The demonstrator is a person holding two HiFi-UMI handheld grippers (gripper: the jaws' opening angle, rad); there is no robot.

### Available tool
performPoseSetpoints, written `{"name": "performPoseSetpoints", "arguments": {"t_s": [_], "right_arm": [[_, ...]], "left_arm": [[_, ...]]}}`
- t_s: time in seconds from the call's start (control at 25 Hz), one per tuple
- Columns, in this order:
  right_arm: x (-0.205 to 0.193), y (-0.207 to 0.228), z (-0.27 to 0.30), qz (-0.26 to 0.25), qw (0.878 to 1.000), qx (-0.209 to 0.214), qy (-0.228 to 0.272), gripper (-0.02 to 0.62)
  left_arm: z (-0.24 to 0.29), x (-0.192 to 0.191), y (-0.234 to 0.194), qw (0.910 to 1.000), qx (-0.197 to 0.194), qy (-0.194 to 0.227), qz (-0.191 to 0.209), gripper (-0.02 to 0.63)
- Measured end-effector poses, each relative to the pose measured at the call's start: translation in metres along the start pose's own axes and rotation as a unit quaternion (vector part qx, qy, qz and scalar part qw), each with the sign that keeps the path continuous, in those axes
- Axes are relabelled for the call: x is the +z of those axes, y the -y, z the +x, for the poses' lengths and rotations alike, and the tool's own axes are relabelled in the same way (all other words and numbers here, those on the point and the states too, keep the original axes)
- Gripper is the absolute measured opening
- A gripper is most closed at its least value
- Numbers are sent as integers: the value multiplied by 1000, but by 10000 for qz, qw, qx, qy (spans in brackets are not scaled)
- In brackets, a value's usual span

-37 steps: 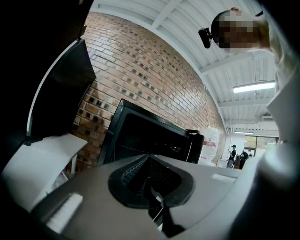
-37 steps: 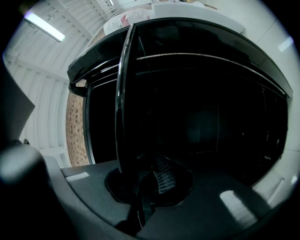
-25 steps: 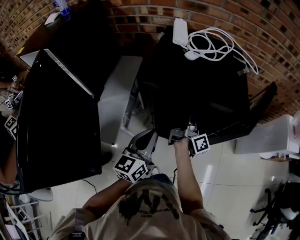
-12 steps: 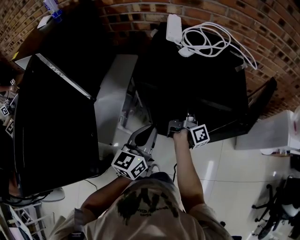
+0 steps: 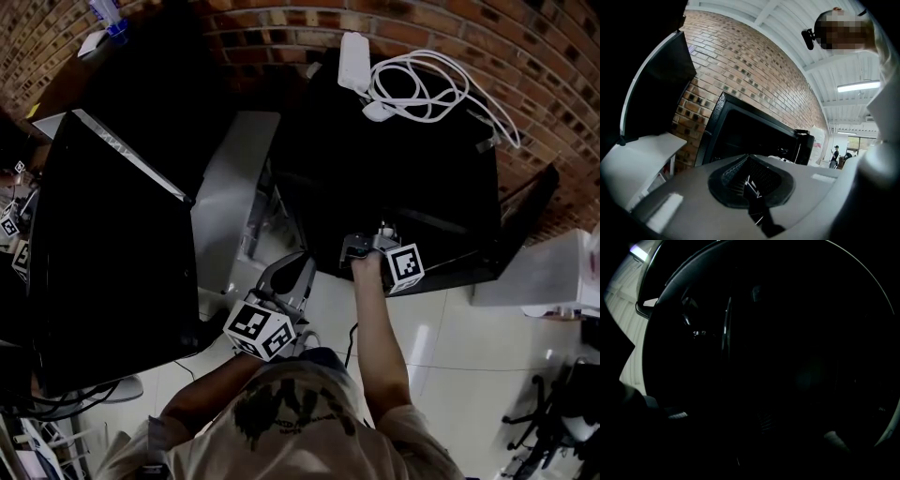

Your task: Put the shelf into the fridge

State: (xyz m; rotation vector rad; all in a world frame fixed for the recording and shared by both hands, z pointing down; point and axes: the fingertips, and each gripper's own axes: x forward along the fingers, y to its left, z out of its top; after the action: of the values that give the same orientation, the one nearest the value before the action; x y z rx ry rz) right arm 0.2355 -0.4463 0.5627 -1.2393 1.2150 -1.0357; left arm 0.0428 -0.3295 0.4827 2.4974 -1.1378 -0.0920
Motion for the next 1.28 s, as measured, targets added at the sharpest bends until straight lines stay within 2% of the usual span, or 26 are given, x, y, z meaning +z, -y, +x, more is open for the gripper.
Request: {"name": "performPoseSetpoints", "arguments": {"t_s": [0.52, 0.68, 0.8, 1.28], "right_arm": [[4, 0, 16, 8, 10000, 88, -27, 41], [3, -3, 16, 194, 9993, 311, -97, 73], [-2, -7, 15, 152, 9988, 423, -213, 101], [-8, -1, -33, 55, 9991, 254, -323, 115]], "left_arm": [[1, 0, -3, 10000, -5, -24, 29, -25], [-2, 0, -4, 10000, 10, -35, 48, -25], [-4, 0, -3, 10000, 2, -30, 58, -25], [-19, -2, 11, 9999, -104, 11, 40, -25]]}}
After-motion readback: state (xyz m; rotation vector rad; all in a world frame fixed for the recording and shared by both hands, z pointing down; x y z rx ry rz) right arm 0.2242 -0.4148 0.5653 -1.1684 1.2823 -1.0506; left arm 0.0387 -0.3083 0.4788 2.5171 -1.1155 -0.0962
